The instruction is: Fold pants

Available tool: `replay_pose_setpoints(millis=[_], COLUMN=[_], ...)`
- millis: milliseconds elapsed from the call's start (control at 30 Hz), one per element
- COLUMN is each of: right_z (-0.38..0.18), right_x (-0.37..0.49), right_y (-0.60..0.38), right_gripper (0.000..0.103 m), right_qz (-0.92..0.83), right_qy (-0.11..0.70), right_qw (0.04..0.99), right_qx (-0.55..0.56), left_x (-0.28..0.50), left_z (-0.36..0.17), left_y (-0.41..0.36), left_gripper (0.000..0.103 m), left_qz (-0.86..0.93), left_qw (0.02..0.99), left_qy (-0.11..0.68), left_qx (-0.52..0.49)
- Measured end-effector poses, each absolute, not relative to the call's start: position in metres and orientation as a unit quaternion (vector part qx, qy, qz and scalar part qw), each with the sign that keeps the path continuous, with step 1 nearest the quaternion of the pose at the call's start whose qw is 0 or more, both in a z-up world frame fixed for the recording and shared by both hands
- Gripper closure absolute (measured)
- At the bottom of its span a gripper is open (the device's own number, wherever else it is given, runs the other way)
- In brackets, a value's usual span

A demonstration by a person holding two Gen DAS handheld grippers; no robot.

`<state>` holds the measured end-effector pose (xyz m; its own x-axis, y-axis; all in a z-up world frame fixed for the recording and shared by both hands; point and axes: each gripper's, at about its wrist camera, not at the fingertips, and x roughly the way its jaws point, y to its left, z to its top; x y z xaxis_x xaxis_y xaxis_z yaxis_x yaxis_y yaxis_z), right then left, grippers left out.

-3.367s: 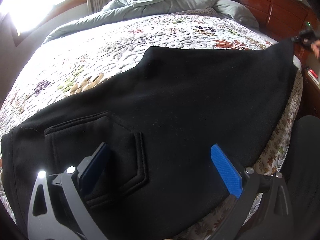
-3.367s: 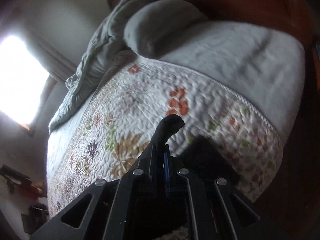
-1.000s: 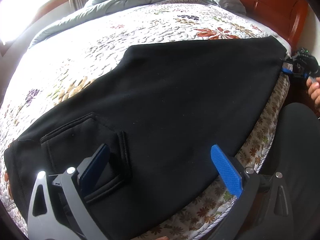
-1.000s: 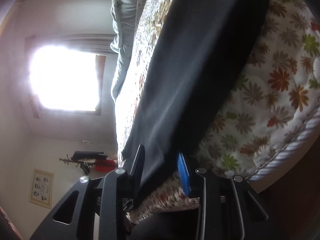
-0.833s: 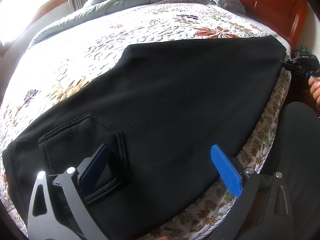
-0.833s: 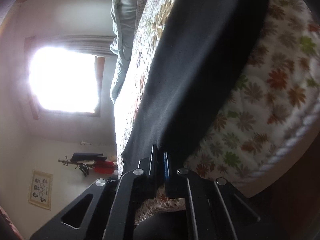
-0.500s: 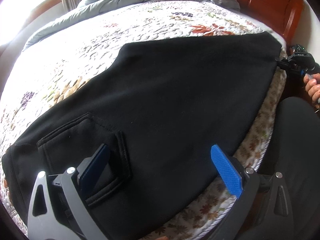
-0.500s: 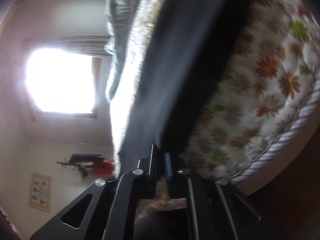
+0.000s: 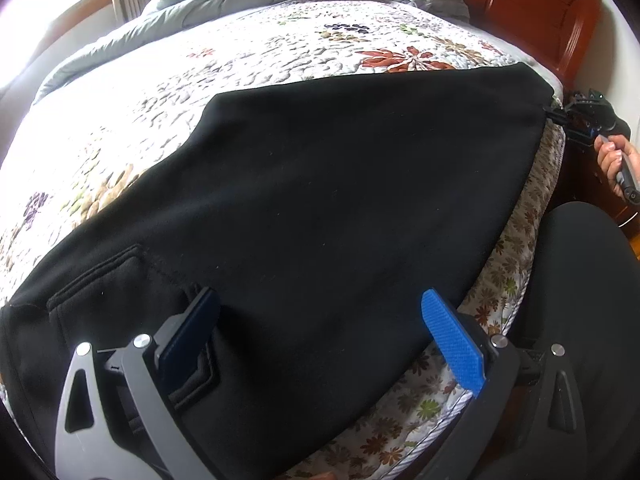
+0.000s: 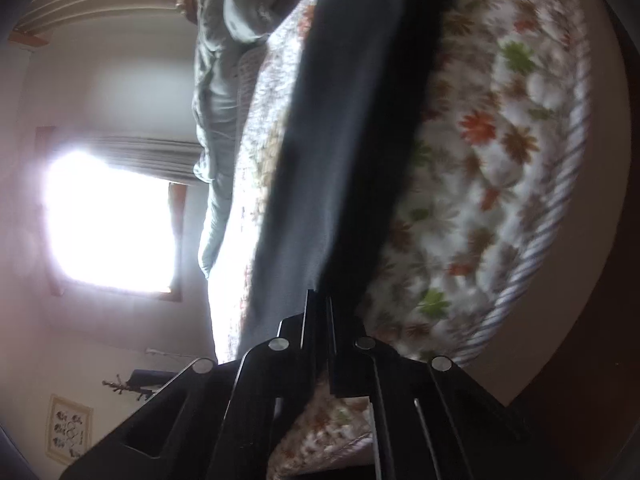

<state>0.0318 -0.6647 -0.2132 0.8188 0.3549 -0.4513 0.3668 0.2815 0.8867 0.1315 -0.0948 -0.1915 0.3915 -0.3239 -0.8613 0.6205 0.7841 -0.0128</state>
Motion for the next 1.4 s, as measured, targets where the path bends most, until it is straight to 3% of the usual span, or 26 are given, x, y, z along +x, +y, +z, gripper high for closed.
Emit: replay_pose_setpoints(millis=[100,333,467,700,933,1100,1200,1267,1400], right_z=[-0.210,-0.203,-0.198,-0.190,-0.212,-0.226,-0.224,-0.219,-0.196], right_x=[0.036,-0.001,0.006,0.039,0.026,0.028,0.036,0.036,0.036], right_y=[-0.664,-0.738,-0.768,-0.782,-0.787,-0.797,-0.798,-0.799,-0.792], right_gripper=[0.097,0.057,0.050,0.051,0.078,0.070,0.071,0.089,0.092], right_qz=[0.010,-0.072,-0.092,-0.114,-0.106,-0.059,-0.052,-0.059,-0.071], right_qy=[0.293,0.203,0.189,0.205,0.214,0.180,0.188,0.193,0.200], right_qw=[0.744,0.739,0.742,0.744,0.739,0.727,0.732,0.737,0.758], right_qx=[0.600,0.639,0.637,0.625,0.629,0.660,0.653,0.645,0.617], left_x=[0.133,0.134,0.135,0.135,0.135,0.135,0.136,0.136,0.135], left_z=[-0.192,-0.193,-0.193,-0.193,-0.194,-0.194,-0.194,-0.195,-0.191], left_y=[-0.095,-0.096,-0.095,-0.094,-0.094,-0.094,-0.094,-0.092,-0.091], left_gripper=[0.003,0.003,0.003,0.003,0.003,0.003,0.002,0.002,0.003], left_qz=[-0.286,-0.283,-0.280,-0.278,-0.277,-0.278,-0.278,-0.278,-0.276], left_qw=[0.818,0.818,0.818,0.818,0.818,0.817,0.818,0.818,0.820], left_qy=[0.473,0.475,0.477,0.478,0.478,0.478,0.479,0.479,0.478], left_qx=[0.160,0.160,0.158,0.161,0.161,0.161,0.158,0.156,0.149])
